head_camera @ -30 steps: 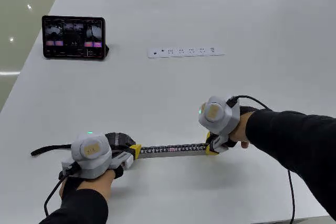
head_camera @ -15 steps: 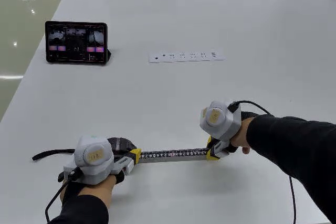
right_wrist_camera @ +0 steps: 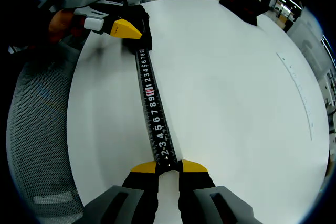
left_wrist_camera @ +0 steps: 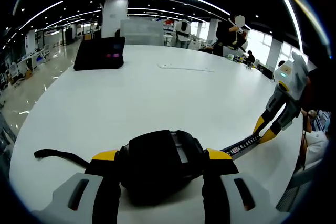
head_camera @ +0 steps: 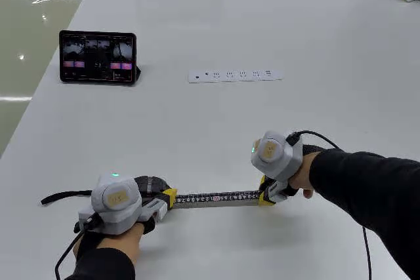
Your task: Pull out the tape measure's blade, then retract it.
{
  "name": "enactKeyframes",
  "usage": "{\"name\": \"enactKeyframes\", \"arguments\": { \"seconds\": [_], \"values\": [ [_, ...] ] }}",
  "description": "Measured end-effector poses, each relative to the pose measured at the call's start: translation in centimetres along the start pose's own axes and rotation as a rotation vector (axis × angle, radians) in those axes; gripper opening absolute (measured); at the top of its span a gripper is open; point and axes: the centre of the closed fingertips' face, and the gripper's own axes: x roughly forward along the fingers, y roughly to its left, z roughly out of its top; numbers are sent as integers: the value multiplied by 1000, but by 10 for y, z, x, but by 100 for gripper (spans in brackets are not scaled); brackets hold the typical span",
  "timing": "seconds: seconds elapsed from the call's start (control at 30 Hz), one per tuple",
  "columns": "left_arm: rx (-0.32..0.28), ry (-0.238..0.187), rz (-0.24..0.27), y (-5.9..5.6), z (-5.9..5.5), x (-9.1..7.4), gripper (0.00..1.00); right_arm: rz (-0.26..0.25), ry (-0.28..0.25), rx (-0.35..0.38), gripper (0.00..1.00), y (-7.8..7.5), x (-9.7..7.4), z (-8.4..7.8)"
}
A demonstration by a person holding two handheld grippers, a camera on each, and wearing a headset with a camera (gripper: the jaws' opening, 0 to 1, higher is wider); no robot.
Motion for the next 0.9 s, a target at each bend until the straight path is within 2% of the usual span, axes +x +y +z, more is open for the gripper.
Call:
{"name": "enactKeyframes", "arguments": {
  "seconds": [0.13, 0.37, 0.67, 0.9],
  "values": [
    [-28, -5, -23, 2, 0, -3, 59, 6, -5, -2, 10, 0, 0, 0],
    [-21, -6, -45, 0, 0, -2, 59, 2, 7, -19, 10, 2, 1, 5],
    [-19, -1, -48, 0, 0, -2, 60, 2, 1, -12, 10, 2, 2, 8],
    [-18, 1, -48, 0, 0, -2, 60, 15, -13, -36, 11, 4, 2, 9]
  ]
}}
